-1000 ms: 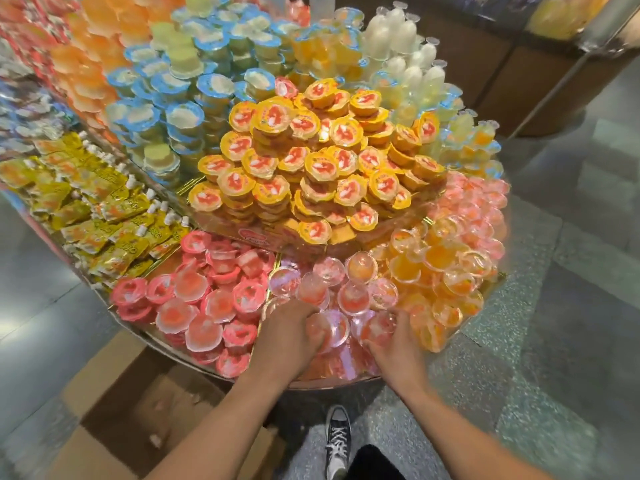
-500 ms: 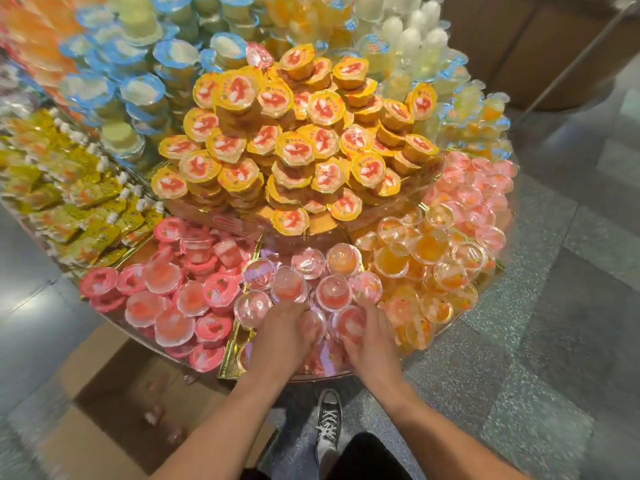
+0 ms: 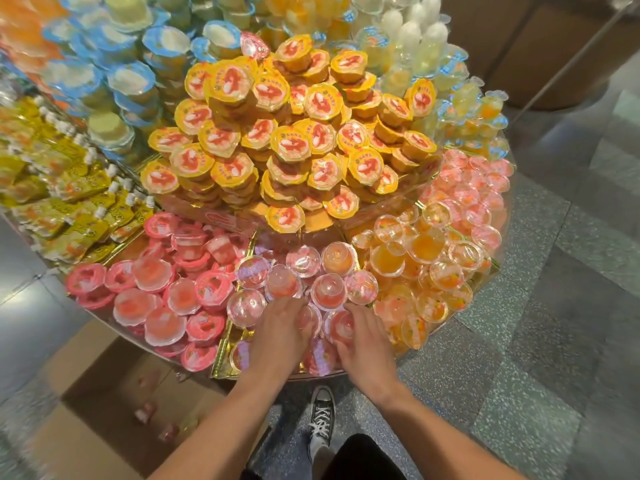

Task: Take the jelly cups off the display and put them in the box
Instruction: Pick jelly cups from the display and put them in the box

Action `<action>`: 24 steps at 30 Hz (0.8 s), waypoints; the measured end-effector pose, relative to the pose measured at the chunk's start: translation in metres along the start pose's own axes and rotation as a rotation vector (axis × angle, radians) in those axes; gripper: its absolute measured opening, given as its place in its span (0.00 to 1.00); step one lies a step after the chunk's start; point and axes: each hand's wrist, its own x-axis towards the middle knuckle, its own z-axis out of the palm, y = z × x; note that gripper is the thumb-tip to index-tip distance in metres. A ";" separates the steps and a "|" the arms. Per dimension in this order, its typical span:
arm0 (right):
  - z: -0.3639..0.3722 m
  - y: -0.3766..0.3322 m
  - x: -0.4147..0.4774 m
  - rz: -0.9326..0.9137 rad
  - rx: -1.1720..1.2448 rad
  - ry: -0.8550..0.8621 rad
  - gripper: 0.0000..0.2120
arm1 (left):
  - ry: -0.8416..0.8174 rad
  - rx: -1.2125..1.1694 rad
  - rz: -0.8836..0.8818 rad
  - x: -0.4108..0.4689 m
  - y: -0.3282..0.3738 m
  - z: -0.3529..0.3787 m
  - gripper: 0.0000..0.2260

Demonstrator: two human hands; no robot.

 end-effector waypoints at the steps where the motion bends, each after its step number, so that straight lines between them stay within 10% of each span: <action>1: -0.001 0.000 -0.001 -0.008 0.000 -0.006 0.32 | 0.004 0.003 0.005 0.000 -0.001 0.000 0.18; 24: -0.006 0.004 0.010 0.049 0.080 -0.061 0.38 | -0.001 0.078 0.070 0.000 -0.005 -0.004 0.24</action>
